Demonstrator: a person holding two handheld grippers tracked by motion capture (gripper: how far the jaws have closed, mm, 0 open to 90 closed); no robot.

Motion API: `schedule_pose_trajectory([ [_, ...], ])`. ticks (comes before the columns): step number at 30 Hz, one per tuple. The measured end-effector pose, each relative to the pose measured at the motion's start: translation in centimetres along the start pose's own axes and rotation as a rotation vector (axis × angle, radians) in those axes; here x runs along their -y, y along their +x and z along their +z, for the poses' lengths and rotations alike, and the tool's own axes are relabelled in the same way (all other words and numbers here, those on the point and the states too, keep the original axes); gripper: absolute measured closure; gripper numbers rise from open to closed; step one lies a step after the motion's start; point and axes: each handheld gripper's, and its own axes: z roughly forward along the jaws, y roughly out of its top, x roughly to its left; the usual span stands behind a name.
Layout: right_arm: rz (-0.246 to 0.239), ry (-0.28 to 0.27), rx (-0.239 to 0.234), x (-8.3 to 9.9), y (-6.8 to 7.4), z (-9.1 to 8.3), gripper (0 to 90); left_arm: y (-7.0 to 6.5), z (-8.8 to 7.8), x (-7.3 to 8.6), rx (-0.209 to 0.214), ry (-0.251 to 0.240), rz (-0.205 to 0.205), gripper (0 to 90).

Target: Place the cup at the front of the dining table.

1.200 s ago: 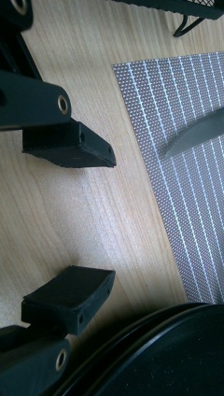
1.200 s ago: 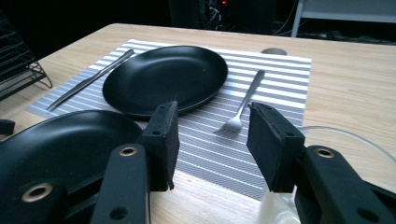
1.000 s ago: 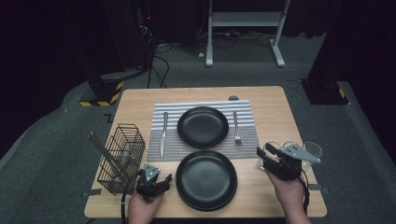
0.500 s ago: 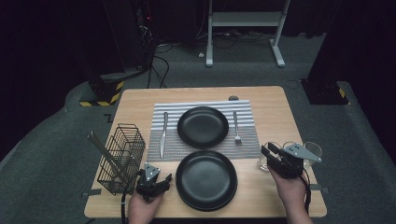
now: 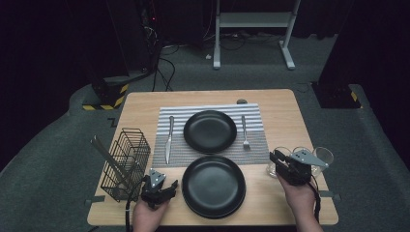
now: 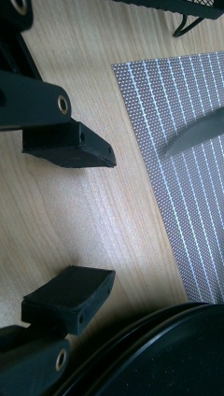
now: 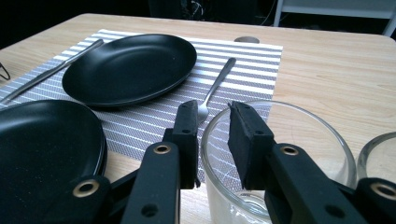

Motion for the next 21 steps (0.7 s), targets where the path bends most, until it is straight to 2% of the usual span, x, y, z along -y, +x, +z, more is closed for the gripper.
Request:
schedule_pose_trajectory([
  [5,-0.001,0.010,0.007,0.27,0.04,0.26,72.9,0.00,0.00,0.00,0.000,0.000,0.000,38.9],
  [15,-0.040,-0.003,0.034,0.46,0.58,0.04,78.0,-0.01,0.00,0.00,0.003,-0.001,0.002,38.8],
  [21,-0.044,-0.003,0.027,0.61,0.96,-0.16,78.3,-0.02,0.00,0.00,0.005,-0.001,0.001,38.6],
])
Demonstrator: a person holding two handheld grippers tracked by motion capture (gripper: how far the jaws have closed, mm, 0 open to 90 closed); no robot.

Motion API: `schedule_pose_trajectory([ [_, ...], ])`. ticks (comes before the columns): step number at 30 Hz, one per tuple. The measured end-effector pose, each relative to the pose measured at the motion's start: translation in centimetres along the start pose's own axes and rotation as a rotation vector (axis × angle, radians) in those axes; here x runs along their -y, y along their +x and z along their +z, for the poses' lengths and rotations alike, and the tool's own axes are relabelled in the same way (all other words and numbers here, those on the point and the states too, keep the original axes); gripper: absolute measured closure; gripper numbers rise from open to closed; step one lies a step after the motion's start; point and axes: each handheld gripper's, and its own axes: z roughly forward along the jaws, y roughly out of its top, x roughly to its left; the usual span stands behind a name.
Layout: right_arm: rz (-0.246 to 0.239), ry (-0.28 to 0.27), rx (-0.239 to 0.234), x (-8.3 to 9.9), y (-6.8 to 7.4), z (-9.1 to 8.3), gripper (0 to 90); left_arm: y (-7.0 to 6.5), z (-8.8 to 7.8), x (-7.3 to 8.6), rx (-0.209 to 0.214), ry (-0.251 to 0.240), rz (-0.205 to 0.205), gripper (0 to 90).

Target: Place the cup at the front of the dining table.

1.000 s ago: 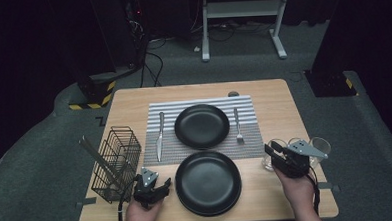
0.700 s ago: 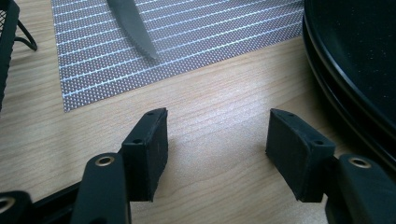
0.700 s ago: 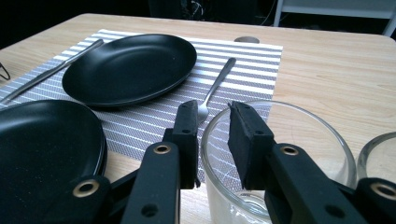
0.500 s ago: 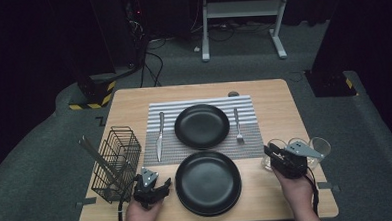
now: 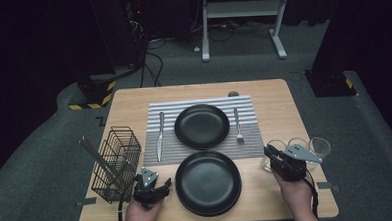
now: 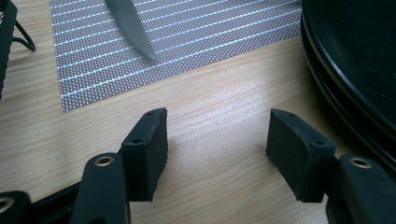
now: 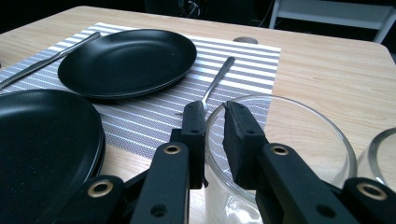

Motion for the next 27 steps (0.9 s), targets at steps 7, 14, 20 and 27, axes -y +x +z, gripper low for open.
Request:
schedule_pose_trajectory([
  [7,-0.014,0.004,-0.025,0.1,0.8,-0.3,78.2,0.0,0.0,0.0,0.001,0.000,0.001,38.6],
  [14,-0.019,0.002,-0.060,0.1,1.5,-0.2,78.2,0.0,0.0,0.0,0.001,0.000,0.000,38.6],
  [20,-0.033,0.005,-0.102,0.1,2.6,-0.1,78.2,0.0,0.0,0.0,0.001,0.002,0.000,38.6],
  [27,-0.057,0.010,-0.160,0.0,3.7,0.2,78.1,0.0,0.0,0.0,0.001,0.001,-0.001,38.7],
])
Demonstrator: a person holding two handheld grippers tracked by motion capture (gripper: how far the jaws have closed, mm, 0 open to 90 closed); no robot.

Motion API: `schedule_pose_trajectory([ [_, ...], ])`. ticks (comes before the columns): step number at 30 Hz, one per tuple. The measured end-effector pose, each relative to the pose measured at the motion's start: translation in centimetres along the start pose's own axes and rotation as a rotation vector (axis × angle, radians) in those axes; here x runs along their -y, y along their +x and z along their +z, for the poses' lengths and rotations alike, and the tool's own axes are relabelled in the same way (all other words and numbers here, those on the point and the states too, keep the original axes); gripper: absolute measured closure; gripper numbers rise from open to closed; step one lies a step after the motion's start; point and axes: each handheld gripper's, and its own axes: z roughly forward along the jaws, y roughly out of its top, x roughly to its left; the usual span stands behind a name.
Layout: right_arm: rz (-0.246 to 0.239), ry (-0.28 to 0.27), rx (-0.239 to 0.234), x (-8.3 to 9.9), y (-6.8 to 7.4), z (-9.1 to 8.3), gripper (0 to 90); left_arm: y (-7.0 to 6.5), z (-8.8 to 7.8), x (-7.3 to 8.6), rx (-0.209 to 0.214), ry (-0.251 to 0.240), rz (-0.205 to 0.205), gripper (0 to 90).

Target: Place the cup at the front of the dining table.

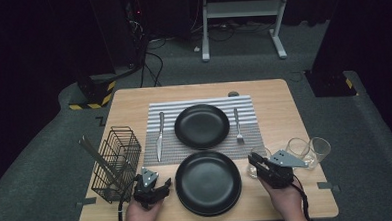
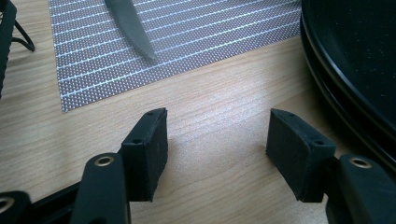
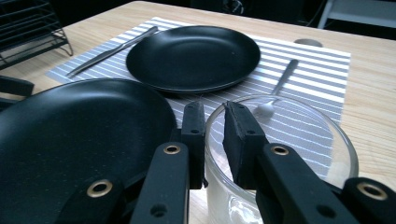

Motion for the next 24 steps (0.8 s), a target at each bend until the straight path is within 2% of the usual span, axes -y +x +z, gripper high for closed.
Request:
schedule_pose_trajectory([
  [13,-0.014,-0.002,-0.034,-0.1,1.0,0.4,77.7,0.0,0.0,0.0,0.000,0.000,0.000,38.7],
  [21,-0.001,-0.035,-0.030,-0.7,0.9,-0.2,63.5,0.0,0.0,0.0,-0.001,0.000,0.002,38.7],
  [24,-0.003,-0.056,-0.029,-1.0,0.7,-0.7,61.5,0.0,0.0,0.0,-0.001,0.000,0.002,38.7],
])
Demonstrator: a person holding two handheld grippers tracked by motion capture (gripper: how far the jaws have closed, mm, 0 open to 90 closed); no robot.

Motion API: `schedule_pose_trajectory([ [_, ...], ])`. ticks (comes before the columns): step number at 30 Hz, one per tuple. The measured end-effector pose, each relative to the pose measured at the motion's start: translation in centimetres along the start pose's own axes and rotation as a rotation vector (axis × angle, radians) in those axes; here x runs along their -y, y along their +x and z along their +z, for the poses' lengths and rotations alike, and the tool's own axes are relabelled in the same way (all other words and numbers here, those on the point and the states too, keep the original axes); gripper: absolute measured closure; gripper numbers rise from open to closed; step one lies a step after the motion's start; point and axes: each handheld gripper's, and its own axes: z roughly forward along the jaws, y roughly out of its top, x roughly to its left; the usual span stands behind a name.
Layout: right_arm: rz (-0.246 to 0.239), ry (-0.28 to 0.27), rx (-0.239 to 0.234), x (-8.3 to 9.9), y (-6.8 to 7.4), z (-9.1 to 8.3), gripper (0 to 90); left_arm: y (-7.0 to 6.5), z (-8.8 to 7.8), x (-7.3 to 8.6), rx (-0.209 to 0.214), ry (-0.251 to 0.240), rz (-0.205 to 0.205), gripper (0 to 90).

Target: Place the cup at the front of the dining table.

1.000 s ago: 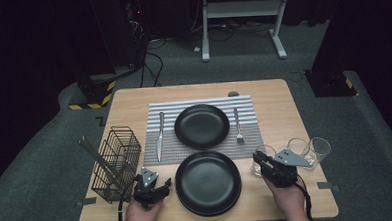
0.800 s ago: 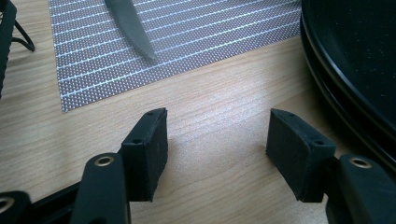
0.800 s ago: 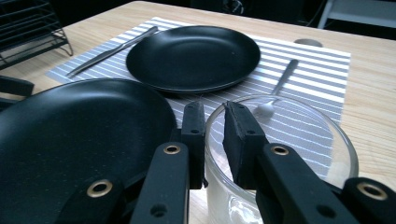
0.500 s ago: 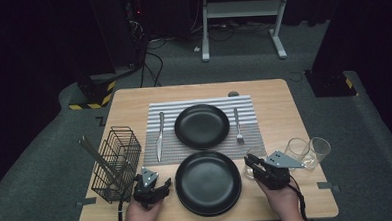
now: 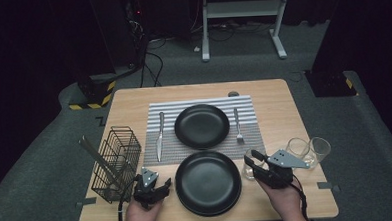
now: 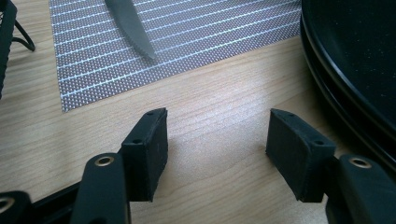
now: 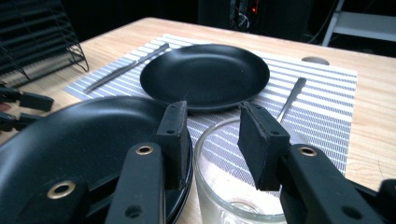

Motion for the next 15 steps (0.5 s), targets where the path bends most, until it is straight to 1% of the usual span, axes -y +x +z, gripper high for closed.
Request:
schedule_pose_trajectory([
  [7,0.003,-0.009,0.013,-0.35,-0.42,-0.36,54.8,0.00,0.00,0.00,0.000,0.000,0.000,38.8],
  [15,0.011,-0.011,0.030,-0.50,-0.58,-0.46,40.4,0.00,0.00,0.00,0.000,0.000,0.000,38.8],
])
